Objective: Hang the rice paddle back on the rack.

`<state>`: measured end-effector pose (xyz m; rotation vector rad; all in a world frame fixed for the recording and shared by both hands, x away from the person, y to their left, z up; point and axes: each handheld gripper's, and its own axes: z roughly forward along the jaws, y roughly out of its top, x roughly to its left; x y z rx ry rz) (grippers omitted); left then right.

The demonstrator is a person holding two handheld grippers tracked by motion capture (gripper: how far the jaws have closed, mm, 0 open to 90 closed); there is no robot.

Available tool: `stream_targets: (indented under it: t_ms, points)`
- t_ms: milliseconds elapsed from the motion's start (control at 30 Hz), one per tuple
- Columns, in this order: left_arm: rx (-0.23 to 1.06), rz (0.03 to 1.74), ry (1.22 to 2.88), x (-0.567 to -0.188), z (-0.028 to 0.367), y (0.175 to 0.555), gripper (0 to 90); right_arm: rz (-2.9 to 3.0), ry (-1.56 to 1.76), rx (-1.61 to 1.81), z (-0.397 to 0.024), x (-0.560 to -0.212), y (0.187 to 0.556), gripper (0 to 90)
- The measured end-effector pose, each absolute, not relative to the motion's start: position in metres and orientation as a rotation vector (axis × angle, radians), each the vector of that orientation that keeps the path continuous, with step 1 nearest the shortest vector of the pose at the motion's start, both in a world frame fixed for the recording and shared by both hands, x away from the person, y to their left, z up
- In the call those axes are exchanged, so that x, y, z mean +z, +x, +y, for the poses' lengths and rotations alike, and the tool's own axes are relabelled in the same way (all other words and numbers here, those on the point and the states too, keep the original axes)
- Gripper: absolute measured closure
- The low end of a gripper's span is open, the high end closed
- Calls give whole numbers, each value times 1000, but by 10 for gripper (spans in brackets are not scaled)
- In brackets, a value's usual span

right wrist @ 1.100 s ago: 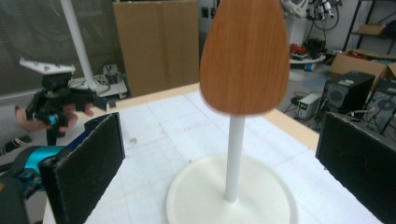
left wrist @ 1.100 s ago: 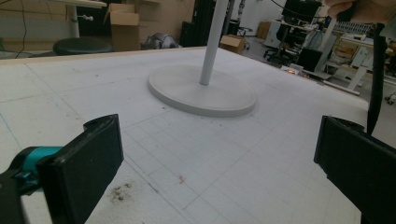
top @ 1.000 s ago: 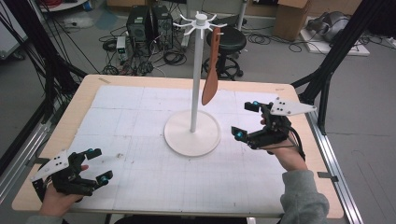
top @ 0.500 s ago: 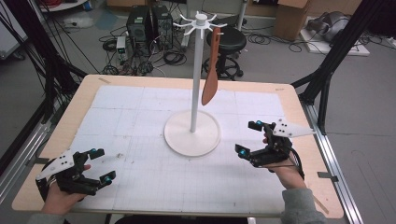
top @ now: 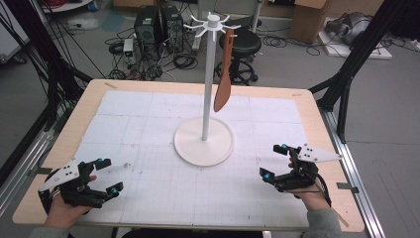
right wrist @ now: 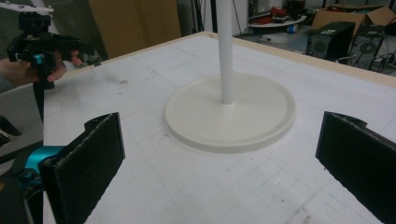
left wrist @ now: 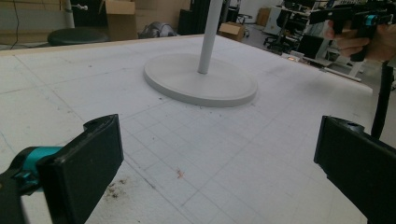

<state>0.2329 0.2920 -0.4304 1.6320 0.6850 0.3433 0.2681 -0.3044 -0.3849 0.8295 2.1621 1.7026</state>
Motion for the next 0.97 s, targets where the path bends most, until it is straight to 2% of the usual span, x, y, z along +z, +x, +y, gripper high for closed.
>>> stream_targets:
  t_ms: [333, 967]
  points:
    - [348, 680, 1638, -430, 291, 232, 19, 2098, 935, 1677, -321, -403, 258, 0]
    - [362, 687, 1604, -427, 293, 234, 19, 1976, 1011, 1665, -345, -416, 236, 0]
